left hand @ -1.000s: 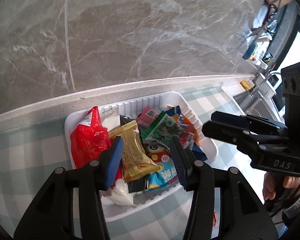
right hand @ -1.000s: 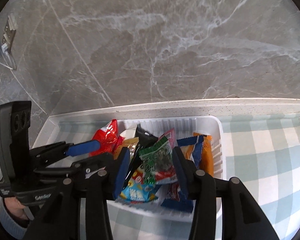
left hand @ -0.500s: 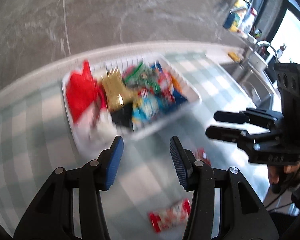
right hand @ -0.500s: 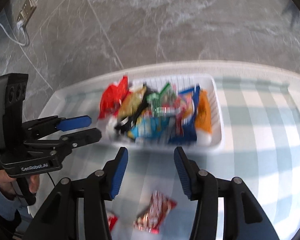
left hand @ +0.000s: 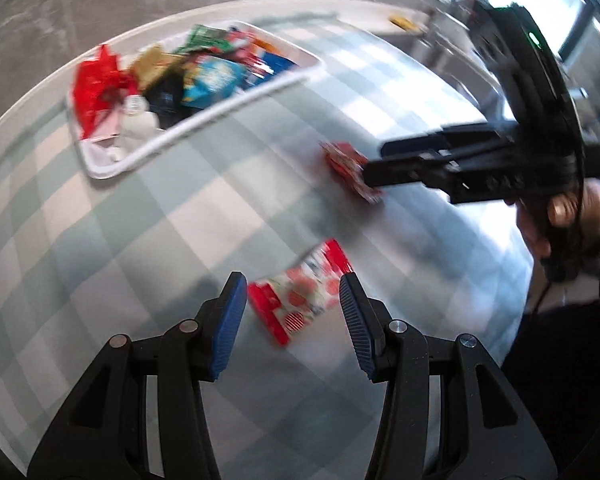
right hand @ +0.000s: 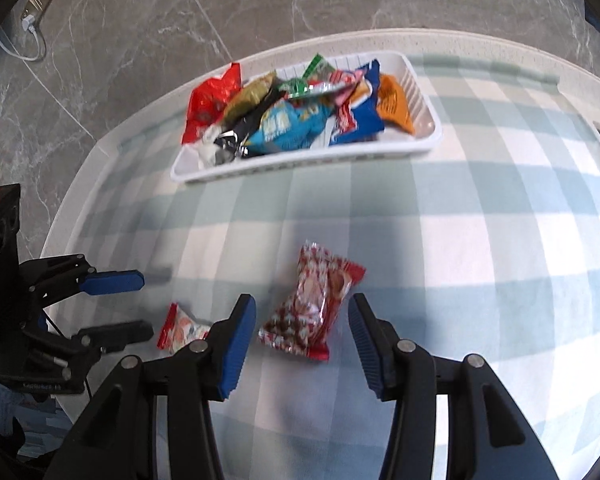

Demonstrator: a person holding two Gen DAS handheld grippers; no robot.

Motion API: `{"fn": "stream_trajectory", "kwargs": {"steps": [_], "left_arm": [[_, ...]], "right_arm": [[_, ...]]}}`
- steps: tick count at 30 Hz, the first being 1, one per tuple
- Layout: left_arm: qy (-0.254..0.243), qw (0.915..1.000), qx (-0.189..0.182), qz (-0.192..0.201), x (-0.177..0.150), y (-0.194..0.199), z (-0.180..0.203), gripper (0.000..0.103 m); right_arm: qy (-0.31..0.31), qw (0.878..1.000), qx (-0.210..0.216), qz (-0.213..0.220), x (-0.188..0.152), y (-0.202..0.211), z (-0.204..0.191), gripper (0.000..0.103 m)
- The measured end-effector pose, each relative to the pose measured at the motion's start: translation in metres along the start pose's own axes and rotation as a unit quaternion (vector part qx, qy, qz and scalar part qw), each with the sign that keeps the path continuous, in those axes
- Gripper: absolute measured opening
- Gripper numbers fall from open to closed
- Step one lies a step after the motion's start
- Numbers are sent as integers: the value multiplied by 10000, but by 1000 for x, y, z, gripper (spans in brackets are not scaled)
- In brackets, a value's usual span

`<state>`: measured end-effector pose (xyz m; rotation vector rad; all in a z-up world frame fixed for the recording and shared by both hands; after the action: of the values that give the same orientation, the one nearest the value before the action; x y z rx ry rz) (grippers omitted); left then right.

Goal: Organize snacks
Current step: 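Move both open tools back over the red-white candy wrappers on the cloth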

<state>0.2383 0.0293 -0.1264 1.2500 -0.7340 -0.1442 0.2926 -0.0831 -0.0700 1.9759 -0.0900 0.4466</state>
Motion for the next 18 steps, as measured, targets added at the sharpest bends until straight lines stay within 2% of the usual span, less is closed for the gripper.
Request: {"fn": "stream_trajectory", "kwargs": {"steps": [4, 10, 18], "left_arm": [[-552, 9983, 21, -165, -4, -10, 10, 46], [-1315, 9905, 104, -378, -7, -28, 23, 46], [-1661, 9846, 153, -525, -9, -42, 22, 46]], "right_arm": [[44, 10000, -42, -44, -5, -5, -4, 52], [15, 9997, -181, -163, -8, -16, -3, 52], [-41, 9994, -211, -277, -9, -25, 0, 52]]}}
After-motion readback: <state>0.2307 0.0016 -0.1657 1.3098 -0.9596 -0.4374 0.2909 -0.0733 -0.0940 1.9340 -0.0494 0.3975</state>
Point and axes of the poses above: each gripper's, at about its wrist camera, not at the fingertips, and y roughly against the way its jaws point, z to its right, x to its top, the point moved 9 cm from there along -y, roughly the way its jaws point, and after that the axes turned 3 degrees about x, right-handed, at the moved point
